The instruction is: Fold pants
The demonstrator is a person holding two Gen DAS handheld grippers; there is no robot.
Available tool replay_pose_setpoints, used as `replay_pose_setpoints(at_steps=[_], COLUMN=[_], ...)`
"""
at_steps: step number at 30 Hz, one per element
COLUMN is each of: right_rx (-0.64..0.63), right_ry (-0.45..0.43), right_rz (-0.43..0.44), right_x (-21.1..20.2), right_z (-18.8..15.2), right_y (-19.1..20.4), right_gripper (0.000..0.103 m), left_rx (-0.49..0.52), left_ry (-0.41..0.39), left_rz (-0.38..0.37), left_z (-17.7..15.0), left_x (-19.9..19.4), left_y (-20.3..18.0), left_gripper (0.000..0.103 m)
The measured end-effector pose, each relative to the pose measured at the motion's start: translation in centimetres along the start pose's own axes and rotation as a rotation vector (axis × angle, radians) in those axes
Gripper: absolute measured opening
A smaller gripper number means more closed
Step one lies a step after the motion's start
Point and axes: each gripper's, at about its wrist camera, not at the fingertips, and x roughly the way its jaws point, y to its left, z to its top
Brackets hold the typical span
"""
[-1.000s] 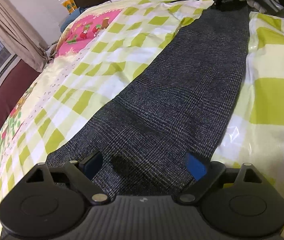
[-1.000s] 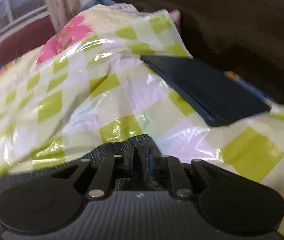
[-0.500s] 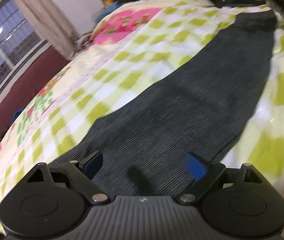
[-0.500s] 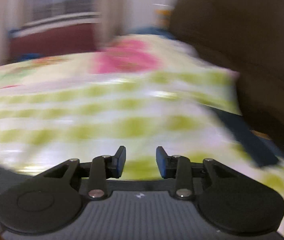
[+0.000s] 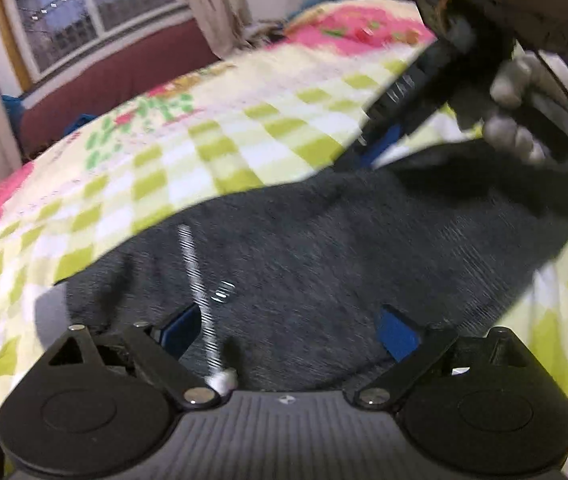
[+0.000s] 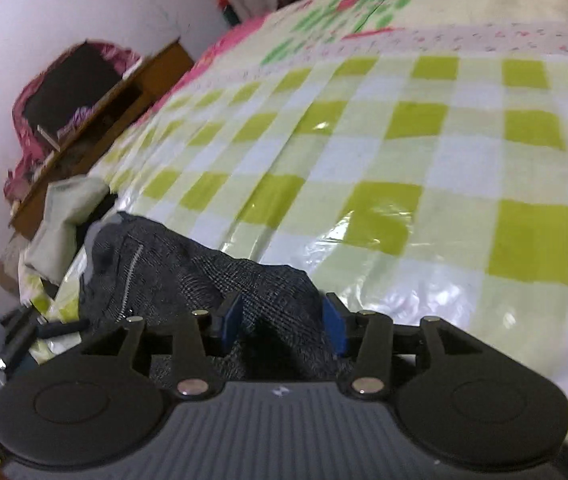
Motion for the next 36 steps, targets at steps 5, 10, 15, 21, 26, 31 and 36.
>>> replay_pose_setpoints(at_steps=[5,10,15,21,26,31,36], right_rx=[-0.015,0.006,-0.072,-0.038,-0.05,-0.095,-0.044], right_ry=[-0.009,0.078,0.181,0.152,0.212,0.15,0.189], right_rz=[0.081,0.044,0.139,0.258,0.284,0.276,0.294], right_x=[-2.7,-0.1,0.2,-2.4,-1.2,-2.9,-0.5], right_z=[0.6,1.9,0.7,0.1,-0.8,-0.6,-0.8], right_y=[0.1,-2.0,-0.4,0.3,0.9,1.5,0.5], right_gripper=[0.04,0.044,0.043,0.043,0.044,0.044,0.051], left_rx=[0.017,-0.011,-0.076,-0.077,-0.052,-0.036,-0.03], left_ry=[-0.038,-0.065,-0.024,-0.024,-0.012,-0.009,-0.039], left_rz=[0.021,0.037,0.054,0.049,0.034,0.028,-0.008], left_z=[-1.0,-1.6,-2.3,-2.2,-1.9,-1.6,-0.6], left_x=[0.5,-0.5,-1.3,-0.9,-0.2,0.0,1.0], left_y=[0.8,1.1,2.1,2.5,2.0,1.7,0.7], left_gripper=[0.103,0.103,0.103,0.103,0.103,0.103,0.103])
